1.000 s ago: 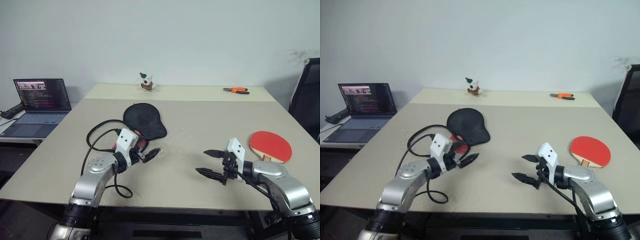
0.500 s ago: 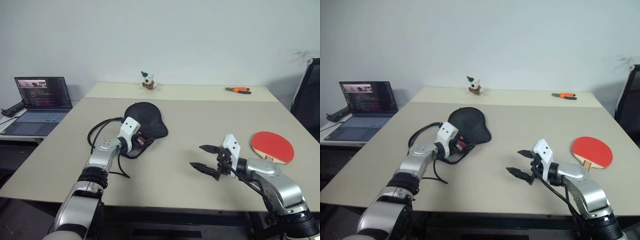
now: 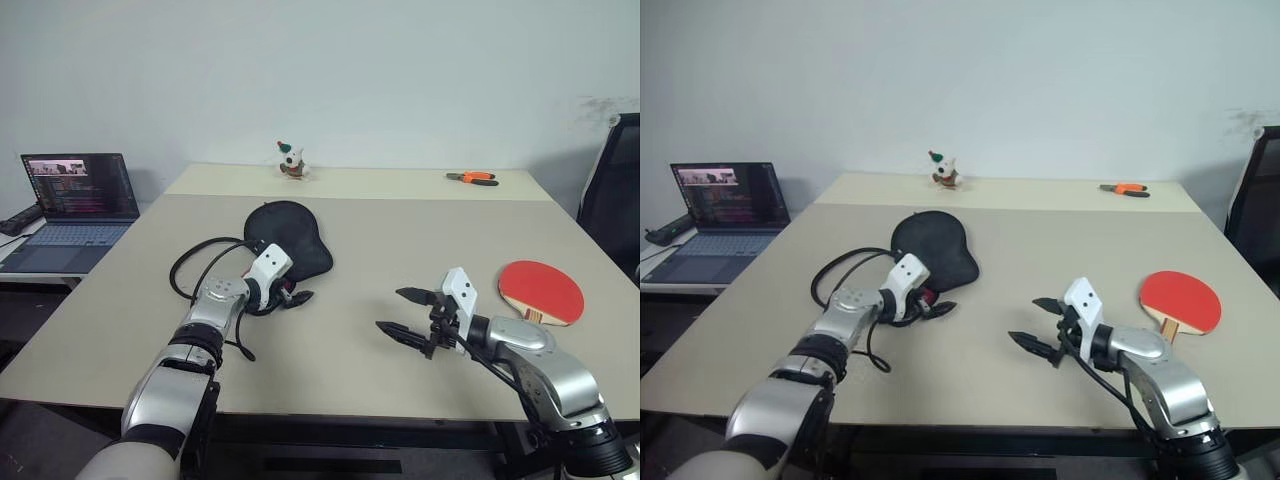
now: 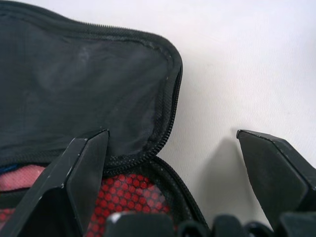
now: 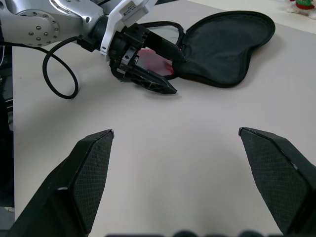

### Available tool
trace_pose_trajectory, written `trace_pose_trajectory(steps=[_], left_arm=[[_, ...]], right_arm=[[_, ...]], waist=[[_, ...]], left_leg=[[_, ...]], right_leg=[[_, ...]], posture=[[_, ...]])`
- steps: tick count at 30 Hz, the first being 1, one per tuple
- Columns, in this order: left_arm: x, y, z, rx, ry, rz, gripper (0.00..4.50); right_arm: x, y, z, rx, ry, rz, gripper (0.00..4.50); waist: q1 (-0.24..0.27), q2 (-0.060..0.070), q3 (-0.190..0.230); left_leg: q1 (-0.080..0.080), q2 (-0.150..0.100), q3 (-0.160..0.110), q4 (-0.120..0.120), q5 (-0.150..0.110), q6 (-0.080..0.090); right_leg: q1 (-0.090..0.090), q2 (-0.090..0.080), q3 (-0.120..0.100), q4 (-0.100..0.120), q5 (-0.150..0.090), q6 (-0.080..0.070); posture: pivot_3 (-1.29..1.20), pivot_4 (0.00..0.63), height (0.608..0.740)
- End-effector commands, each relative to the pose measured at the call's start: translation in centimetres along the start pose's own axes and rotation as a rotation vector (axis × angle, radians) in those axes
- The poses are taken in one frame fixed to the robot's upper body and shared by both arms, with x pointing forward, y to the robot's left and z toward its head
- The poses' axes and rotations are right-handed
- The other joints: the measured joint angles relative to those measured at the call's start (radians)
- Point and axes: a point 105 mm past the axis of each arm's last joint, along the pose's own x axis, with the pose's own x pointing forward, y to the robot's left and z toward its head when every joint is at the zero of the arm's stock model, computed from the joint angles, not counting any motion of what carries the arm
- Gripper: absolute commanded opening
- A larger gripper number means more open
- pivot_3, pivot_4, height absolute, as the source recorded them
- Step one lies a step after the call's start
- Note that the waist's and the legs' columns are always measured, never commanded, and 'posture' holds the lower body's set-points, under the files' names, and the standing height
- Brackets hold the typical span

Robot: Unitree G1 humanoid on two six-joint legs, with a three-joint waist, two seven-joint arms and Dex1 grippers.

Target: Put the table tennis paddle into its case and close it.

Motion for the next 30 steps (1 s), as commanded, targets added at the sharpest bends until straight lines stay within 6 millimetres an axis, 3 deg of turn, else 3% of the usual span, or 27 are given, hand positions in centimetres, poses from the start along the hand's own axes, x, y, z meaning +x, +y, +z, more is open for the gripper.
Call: trace_pose_trajectory(steps=[1, 10, 13, 24, 30], left_arm=[[-0.5, 1.0, 1.1, 0.055, -0.014, 0.012, 4.50], [0.0, 0.2, 0.5, 0.086, 0.010, -0.012, 4.50], [0.3, -0.3, 0.3, 0.087, 0.016, -0.027, 3.93], [0.2, 0.1, 0.0, 0.108, 0.051, -0.016, 0.04], [0.4, -0.5, 0.4, 0.109, 0.026, -0.054, 0.04]], right_arm=[[0.1, 0.1, 1.3, -0.046, -0.044, 0.000, 4.47], [0.0, 0.1, 1.2, -0.043, -0.044, -0.011, 4.47], [0.0, -0.1, 1.4, -0.034, -0.052, -0.021, 4.50], [-0.3, -0.6, 1.6, -0.020, -0.059, -0.042, 4.50], [-0.6, -1.1, 1.8, -0.022, -0.063, -0.058, 4.50]], waist=[[-0.003, 0.000, 0.000], [-0.009, 0.000, 0.000], [-0.009, 0.000, 0.000], [-0.011, 0.000, 0.000], [-0.011, 0.000, 0.000]], left_leg=[[0.000, 0.000, 0.000, 0.000, 0.000, 0.000], [0.000, 0.000, 0.000, 0.000, 0.000, 0.000], [0.000, 0.000, 0.000, 0.001, 0.000, 0.000], [0.000, 0.000, 0.000, 0.002, 0.000, 0.000], [0.000, 0.000, 0.000, 0.002, 0.000, 0.000]], right_leg=[[0.000, 0.000, 0.000, 0.000, 0.000, 0.000], [0.000, 0.000, 0.000, 0.000, 0.000, 0.000], [0.000, 0.000, 0.000, 0.001, 0.000, 0.000], [0.000, 0.000, 0.000, 0.001, 0.000, -0.001], [0.000, 0.000, 0.000, 0.001, 0.001, -0.001]], posture=[[0.00, 0.150, 0.740], [0.00, 0.150, 0.740], [0.00, 0.150, 0.740], [0.00, 0.150, 0.740], [0.00, 0.150, 0.740]])
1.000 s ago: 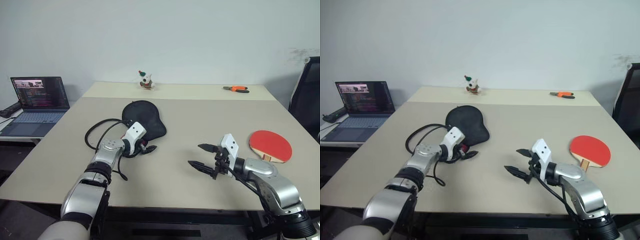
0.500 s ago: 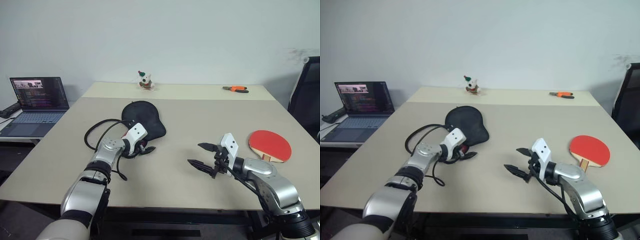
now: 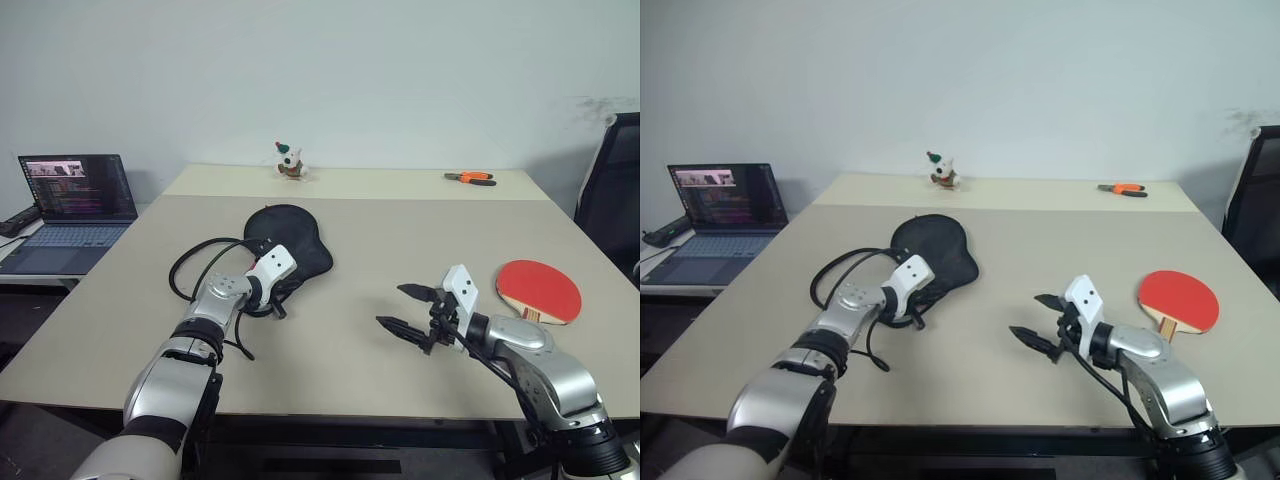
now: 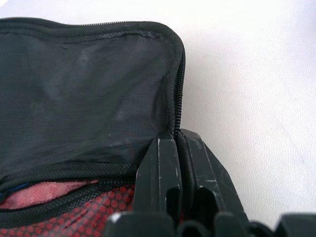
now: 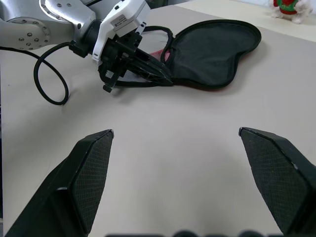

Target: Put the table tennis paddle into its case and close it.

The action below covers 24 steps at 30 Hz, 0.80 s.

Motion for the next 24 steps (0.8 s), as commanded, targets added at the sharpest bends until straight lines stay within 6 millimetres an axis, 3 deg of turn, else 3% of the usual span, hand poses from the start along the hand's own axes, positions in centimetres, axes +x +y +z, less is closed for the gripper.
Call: trace_pose_trajectory(steps=[1, 4, 8, 13, 23, 24], left_arm=[[0.4, -1.1, 0.6, 0.021, -0.025, -0.073, 0.04], [1.0, -3.4, 1.6, 0.062, -0.074, -0.217, 0.04], [1.3, -8.3, 2.4, 0.134, -0.119, -0.516, 0.04], [0.7, -11.4, 2.3, 0.192, -0.134, -0.696, 0.04], [0.4, -11.2, 3.2, 0.173, -0.174, -0.675, 0.04], [0.4, -11.0, 3.6, 0.147, -0.194, -0.657, 0.25]], right_arm=[[-0.5, -0.7, 1.6, -0.027, -0.048, -0.019, 4.50], [-0.8, -1.0, 1.8, -0.036, -0.046, -0.025, 4.50], [-2.0, -2.0, 2.2, -0.057, -0.034, -0.055, 4.50], [-3.2, -2.5, 2.2, -0.067, -0.017, -0.089, 4.50], [-3.2, -2.4, 2.1, -0.058, -0.018, -0.106, 4.50], [-3.0, -2.4, 2.1, -0.056, -0.020, -0.102, 4.50]], waist=[[0.000, 0.000, 0.000], [0.003, 0.000, 0.000], [0.008, 0.000, 0.000], [0.006, 0.001, -0.001], [0.001, 0.002, -0.001], [0.001, 0.002, -0.001]], left_leg=[[0.000, 0.000, 0.000, 0.000, 0.000, 0.000], [0.000, 0.000, 0.000, 0.000, 0.000, 0.000], [0.000, -0.001, 0.000, 0.000, 0.000, 0.000], [0.000, -0.001, 0.000, 0.000, 0.000, 0.000], [0.000, 0.000, 0.000, 0.001, 0.000, 0.000], [0.000, 0.000, 0.000, 0.001, 0.000, 0.000]], right_leg=[[0.000, 0.000, 0.000, 0.000, 0.000, 0.000], [0.000, 0.000, 0.000, 0.000, 0.000, 0.000], [0.001, -0.001, 0.000, -0.001, 0.000, 0.000], [0.001, -0.001, 0.000, 0.000, 0.000, 0.000], [0.001, 0.000, 0.000, 0.000, 0.000, 0.000], [0.001, 0.000, 0.000, 0.000, 0.000, 0.000]], posture=[[0.00, 0.150, 0.740], [0.00, 0.150, 0.740], [0.00, 0.150, 0.740], [0.00, 0.150, 0.740], [0.00, 0.150, 0.740], [0.00, 0.150, 0.740]])
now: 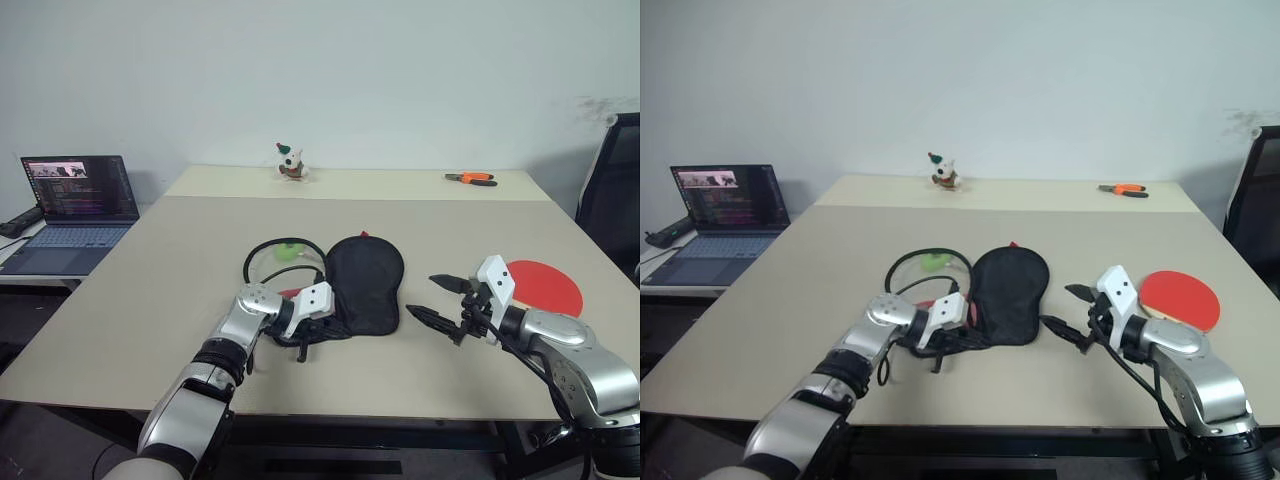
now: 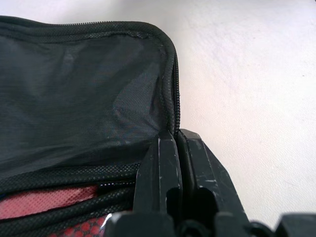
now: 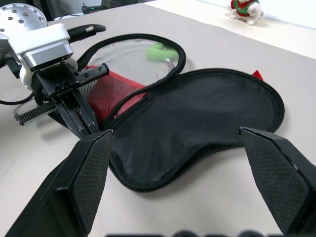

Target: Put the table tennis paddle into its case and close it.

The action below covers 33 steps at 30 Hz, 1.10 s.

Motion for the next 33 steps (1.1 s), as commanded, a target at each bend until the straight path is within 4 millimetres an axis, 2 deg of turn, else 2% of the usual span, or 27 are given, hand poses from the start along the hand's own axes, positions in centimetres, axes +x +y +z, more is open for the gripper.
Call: trace_pose_trajectory(steps=[1, 4, 9, 14, 17, 22, 27, 33], left_arm=[[0.2, 0.2, 1.0, -0.042, -0.063, 0.022, 0.51], [-0.2, 0.1, 1.5, -0.039, -0.096, 0.046, 1.46], [-2.6, 0.1, 2.9, -0.030, -0.180, 0.169, 3.19], [-6.3, 0.2, 3.7, -0.141, -0.265, 0.319, 3.19], [-8.9, 0.5, 3.0, -0.214, -0.270, 0.435, 3.19], [-12.0, 0.6, 2.2, -0.283, -0.267, 0.570, 3.19], [-13.6, 0.2, 1.6, -0.306, -0.242, 0.653, 3.19], [-14.0, -0.5, 1.5, -0.320, -0.229, 0.682, 3.19]], right_arm=[[0.3, 0.3, 1.5, -0.023, -0.049, 0.013, 4.50], [0.8, 0.4, 1.4, -0.016, -0.048, 0.023, 4.50], [2.1, 0.4, 1.2, 0.022, -0.030, 0.034, 4.50], [3.8, -0.6, 0.9, 0.138, 0.012, -0.019, 4.50], [5.1, -1.2, 0.6, 0.196, 0.048, -0.051, 4.50], [7.4, -2.1, -0.5, 0.245, 0.108, -0.098, 4.50], [9.1, -3.3, -2.1, 0.207, 0.176, -0.186, 4.50], [9.8, -4.6, -2.7, 0.184, 0.184, -0.270, 4.50]], waist=[[0.000, 0.000, 0.000], [-0.003, 0.000, 0.000], [-0.009, 0.000, 0.000], [-0.010, 0.000, 0.000], [-0.009, 0.000, 0.000], [-0.007, 0.000, 0.000], [-0.005, 0.000, 0.000], [-0.006, 0.000, 0.000]], left_leg=[[0.000, 0.000, 0.000, 0.000, 0.000, 0.000], [0.000, 0.000, 0.000, 0.000, 0.000, 0.000], [0.000, 0.002, 0.000, 0.000, 0.000, 0.000], [0.001, 0.003, 0.000, 0.000, 0.000, 0.000], [0.002, 0.003, 0.000, 0.000, 0.000, 0.000], [0.002, 0.003, 0.001, 0.000, 0.000, 0.000], [0.002, 0.003, 0.001, 0.000, 0.000, 0.000], [0.002, 0.003, 0.002, 0.000, 0.000, 0.000]], right_leg=[[0.000, 0.000, 0.000, 0.000, 0.000, 0.000], [0.000, 0.000, 0.000, 0.000, 0.000, 0.000], [0.000, 0.001, 0.001, 0.001, 0.000, -0.001], [-0.001, 0.002, 0.002, 0.002, 0.001, -0.002], [-0.001, 0.002, 0.002, 0.002, 0.001, -0.002], [-0.001, 0.001, 0.002, 0.002, 0.001, -0.002], [-0.001, 0.001, 0.002, 0.002, 0.001, -0.002], [-0.001, 0.001, 0.003, 0.002, 0.001, -0.002]], posture=[[0.00, 0.150, 0.740], [0.00, 0.150, 0.740], [0.00, 0.150, 0.740], [0.00, 0.150, 0.740], [0.00, 0.150, 0.740], [0.00, 0.150, 0.740], [0.00, 0.150, 0.740], [0.00, 0.150, 0.740]])
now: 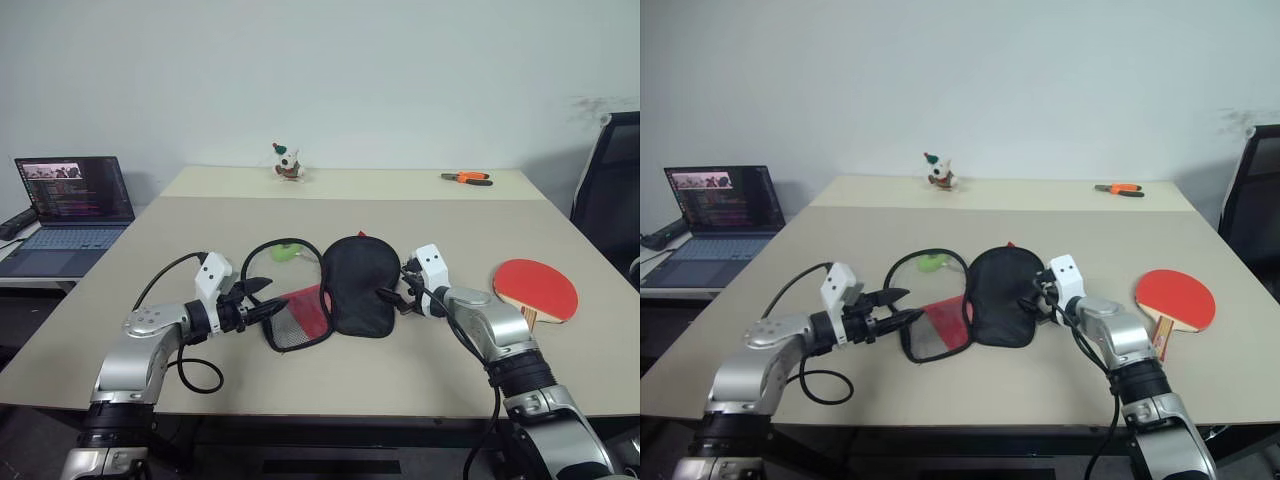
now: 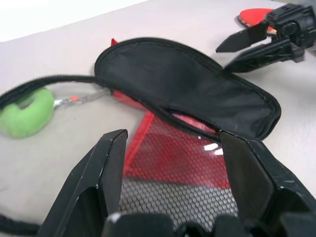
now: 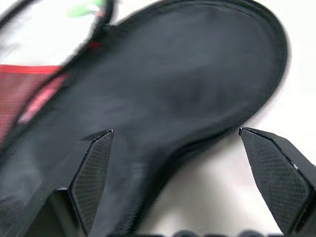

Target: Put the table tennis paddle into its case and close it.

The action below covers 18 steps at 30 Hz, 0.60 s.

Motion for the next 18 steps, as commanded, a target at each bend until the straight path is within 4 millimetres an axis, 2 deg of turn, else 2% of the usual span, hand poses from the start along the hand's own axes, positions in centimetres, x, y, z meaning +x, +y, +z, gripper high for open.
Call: trace_pose_trajectory(steps=[1, 6, 10, 16, 18], left_arm=[[-0.7, 0.1, 1.8, 0.047, -0.048, 0.024, 3.19], [-0.8, -0.1, 1.8, 0.047, -0.045, 0.041, 3.19], [-0.8, -0.2, 1.7, 0.053, -0.039, 0.046, 3.19], [-0.8, -0.2, 2.1, 0.058, -0.044, 0.051, 3.19], [-0.9, -0.1, 2.1, 0.060, -0.045, 0.053, 3.23]], right_arm=[[0.1, -0.3, 1.8, -0.025, -0.061, -0.026, 4.50], [1.1, 1.3, 0.7, 0.083, 0.000, 0.031, 4.50], [1.9, 2.6, 0.4, 0.104, 0.025, 0.065, 4.50], [2.7, 3.8, 1.6, 0.112, -0.020, 0.081, 4.50], [2.9, 3.9, 2.1, 0.123, -0.038, 0.076, 4.10]], waist=[[0.000, 0.000, 0.000], [-0.001, 0.000, 0.000], [-0.003, 0.000, 0.000], [-0.003, 0.000, 0.000], [-0.003, 0.000, 0.000]], left_leg=[[0.000, 0.000, 0.000, 0.000, 0.000, 0.000], [0.000, 0.000, 0.000, 0.000, 0.000, 0.000], [0.001, 0.001, 0.001, 0.000, 0.000, 0.000], [0.003, 0.001, 0.003, 0.000, 0.000, 0.000], [0.004, 0.001, 0.004, -0.001, 0.000, 0.000]], right_leg=[[0.000, 0.000, 0.000, 0.000, 0.000, 0.000], [0.000, 0.000, 0.000, 0.000, 0.000, 0.000], [0.000, 0.000, 0.002, 0.001, 0.000, 0.000], [0.000, 0.000, 0.004, 0.003, 0.000, -0.001], [0.000, 0.001, 0.006, 0.004, 0.000, -0.001]], posture=[[0.00, 0.150, 0.740], [0.00, 0.150, 0.740], [0.00, 0.150, 0.740], [0.00, 0.150, 0.740], [0.00, 0.150, 0.740]])
